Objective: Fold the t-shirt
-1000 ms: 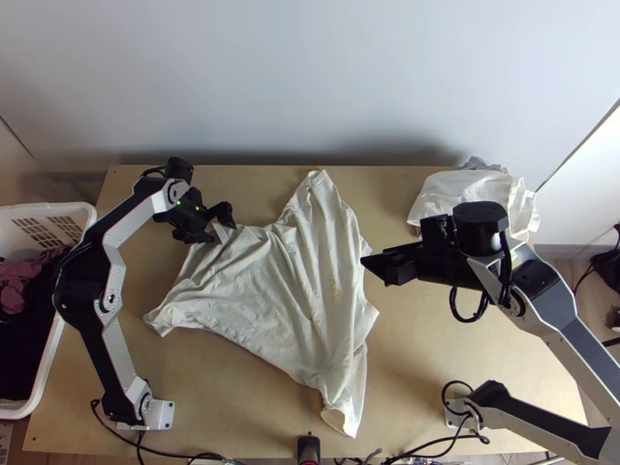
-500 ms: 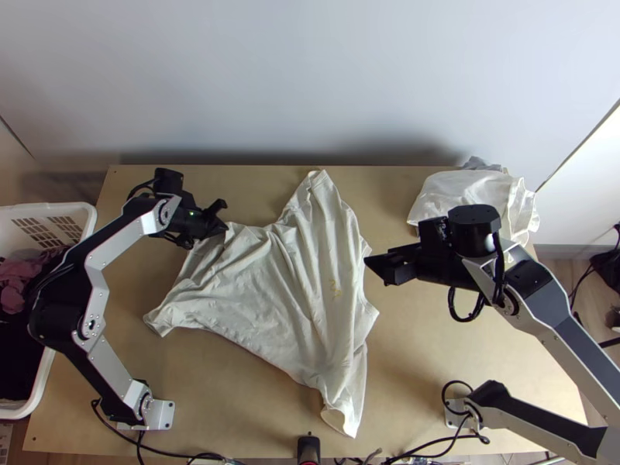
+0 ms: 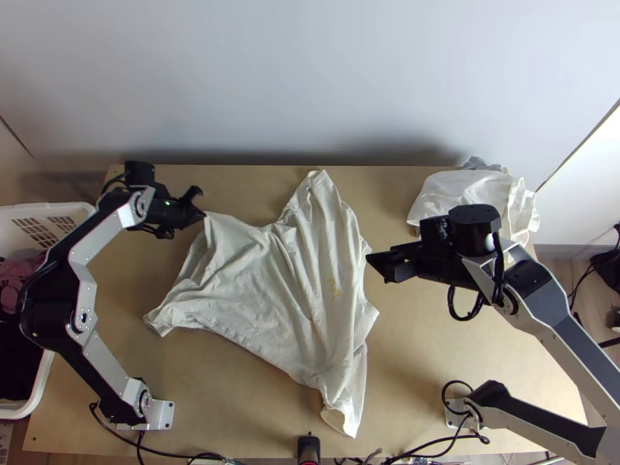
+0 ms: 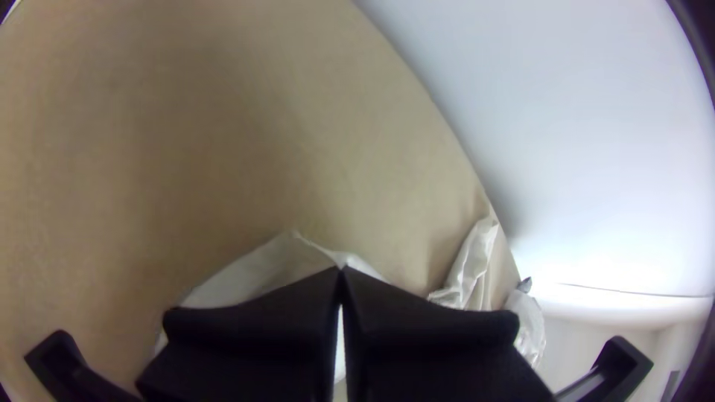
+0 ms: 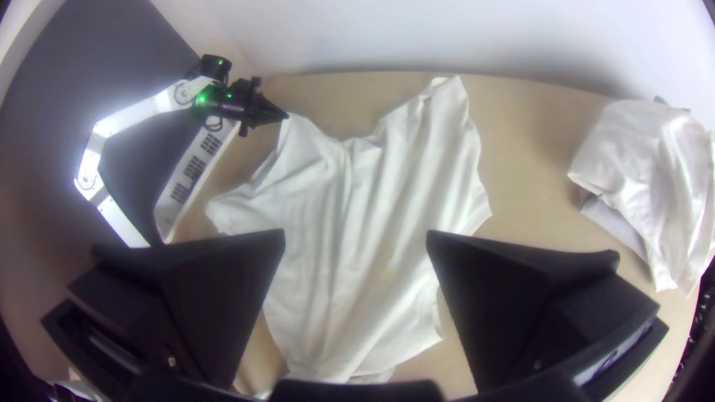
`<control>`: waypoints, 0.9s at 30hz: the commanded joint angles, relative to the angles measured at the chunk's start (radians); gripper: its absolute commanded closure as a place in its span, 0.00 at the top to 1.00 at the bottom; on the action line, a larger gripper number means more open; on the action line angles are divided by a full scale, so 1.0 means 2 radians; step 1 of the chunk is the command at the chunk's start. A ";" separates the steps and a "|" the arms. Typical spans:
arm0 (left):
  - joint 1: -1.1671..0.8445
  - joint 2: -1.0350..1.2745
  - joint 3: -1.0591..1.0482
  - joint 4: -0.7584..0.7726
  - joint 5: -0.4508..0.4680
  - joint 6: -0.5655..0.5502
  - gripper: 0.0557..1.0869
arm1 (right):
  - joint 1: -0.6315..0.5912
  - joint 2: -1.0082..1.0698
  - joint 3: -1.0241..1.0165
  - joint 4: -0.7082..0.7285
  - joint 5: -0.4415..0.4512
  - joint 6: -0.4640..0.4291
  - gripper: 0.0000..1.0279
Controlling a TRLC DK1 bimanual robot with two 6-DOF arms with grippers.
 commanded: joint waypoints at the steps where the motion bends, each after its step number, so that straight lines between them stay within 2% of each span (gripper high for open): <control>1: 0.038 0.034 0.059 -0.027 0.000 -0.028 0.08 | 0.001 0.002 -0.004 0.004 0.006 0.001 0.86; 9: 0.059 0.060 0.104 -0.031 -0.013 -0.080 0.08 | 0.002 -0.007 -0.018 0.003 0.010 0.001 0.86; 14: 0.074 0.097 0.185 -0.065 -0.027 -0.098 0.08 | 0.002 -0.016 -0.040 0.004 0.012 0.001 0.86; 20: 0.093 0.155 0.270 -0.121 -0.038 -0.083 0.08 | 0.001 -0.017 -0.046 0.008 0.022 -0.004 0.86; 27: 0.093 0.148 0.242 -0.171 -0.037 -0.029 0.08 | -0.003 -0.017 -0.075 0.026 0.028 -0.008 0.86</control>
